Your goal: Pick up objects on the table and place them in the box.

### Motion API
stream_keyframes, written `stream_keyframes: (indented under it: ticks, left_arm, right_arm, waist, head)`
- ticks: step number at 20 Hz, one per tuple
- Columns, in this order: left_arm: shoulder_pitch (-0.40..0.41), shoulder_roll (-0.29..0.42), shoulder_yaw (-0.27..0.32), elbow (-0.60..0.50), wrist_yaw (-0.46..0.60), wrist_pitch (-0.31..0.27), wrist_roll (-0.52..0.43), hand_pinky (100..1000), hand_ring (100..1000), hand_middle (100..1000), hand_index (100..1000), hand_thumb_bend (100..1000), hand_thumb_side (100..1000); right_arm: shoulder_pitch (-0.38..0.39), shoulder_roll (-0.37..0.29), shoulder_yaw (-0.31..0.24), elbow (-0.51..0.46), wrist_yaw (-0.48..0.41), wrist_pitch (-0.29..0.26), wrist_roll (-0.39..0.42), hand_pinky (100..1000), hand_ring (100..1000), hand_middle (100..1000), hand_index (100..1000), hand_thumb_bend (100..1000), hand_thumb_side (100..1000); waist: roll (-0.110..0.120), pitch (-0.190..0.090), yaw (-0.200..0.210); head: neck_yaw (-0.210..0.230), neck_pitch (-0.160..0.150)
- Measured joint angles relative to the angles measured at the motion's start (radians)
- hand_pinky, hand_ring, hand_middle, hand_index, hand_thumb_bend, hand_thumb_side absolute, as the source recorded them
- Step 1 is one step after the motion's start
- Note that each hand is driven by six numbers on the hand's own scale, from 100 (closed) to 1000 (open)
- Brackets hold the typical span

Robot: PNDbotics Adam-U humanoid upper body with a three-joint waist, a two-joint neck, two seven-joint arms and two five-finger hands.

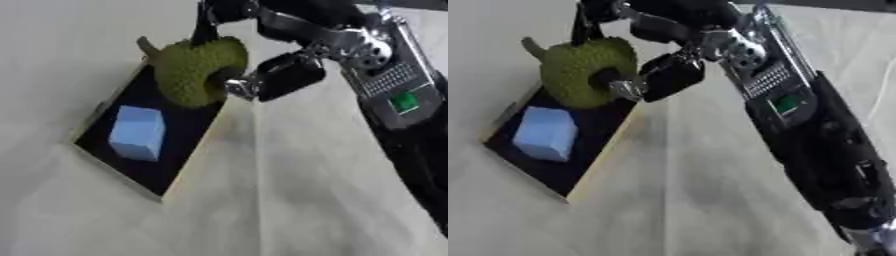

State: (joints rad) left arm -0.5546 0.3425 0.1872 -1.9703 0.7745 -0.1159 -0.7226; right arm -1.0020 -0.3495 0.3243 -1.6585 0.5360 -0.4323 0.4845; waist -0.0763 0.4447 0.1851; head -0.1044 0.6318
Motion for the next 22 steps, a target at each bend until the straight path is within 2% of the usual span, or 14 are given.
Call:
stream_keyframes:
  ticks: [9,15,17,18,19,20,21,22]
  left_arm:
    - [-0.007,0.0,-0.001,0.001,0.001,0.001,-0.008,902,918,968,868,100,672]
    - [-0.007,-0.001,-0.001,0.001,0.001,0.003,-0.01,903,919,969,868,100,672]
    - [-0.007,-0.001,-0.001,0.001,0.001,0.003,-0.011,903,919,970,868,100,672]
    - [-0.007,-0.001,-0.001,0.001,0.001,0.004,-0.011,903,919,970,868,100,672]
    - [-0.007,-0.001,-0.001,0.001,0.001,0.004,-0.012,903,919,970,868,100,672]
    - [-0.007,-0.001,-0.001,0.001,0.001,0.005,-0.012,903,919,970,868,100,672]
    - [-0.007,-0.001,-0.001,0.001,0.001,0.005,-0.012,903,920,970,868,100,672]
    - [-0.007,-0.001,-0.001,0.001,0.001,0.005,-0.012,903,920,970,868,100,672]
  right_arm:
    - [-0.054,0.101,0.018,0.237,0.2,-0.07,-0.073,765,651,451,636,100,134]
    - [-0.053,0.128,0.029,0.333,0.322,-0.118,-0.113,780,686,494,674,100,175]
    - [-0.052,0.129,0.034,0.343,0.346,-0.135,-0.117,788,728,543,710,100,203]
    - [-0.05,0.129,0.035,0.344,0.355,-0.144,-0.116,809,771,608,760,100,218]
    - [-0.047,0.129,0.039,0.344,0.363,-0.153,-0.111,818,788,634,781,100,222]
    - [-0.044,0.129,0.041,0.344,0.372,-0.163,-0.102,878,871,742,873,100,232]
    - [-0.044,0.129,0.045,0.342,0.38,-0.174,-0.091,901,900,774,905,100,221]
    - [-0.044,0.129,0.048,0.337,0.387,-0.187,-0.076,945,962,826,952,171,159]
  waist:
    - [0.0,0.006,0.014]
    - [-0.005,0.007,0.018]
    - [-0.005,0.007,0.018]
    - [-0.005,0.007,0.018]
    - [-0.005,0.007,0.018]
    - [-0.005,0.007,0.017]
    - [-0.005,0.007,0.017]
    - [-0.005,0.007,0.016]
  head:
    - [-0.022,0.0]
    - [-0.025,0.0]
    - [-0.025,0.0]
    - [-0.025,-0.001]
    - [-0.025,-0.001]
    - [-0.025,-0.001]
    - [-0.025,-0.001]
    - [-0.025,-0.001]
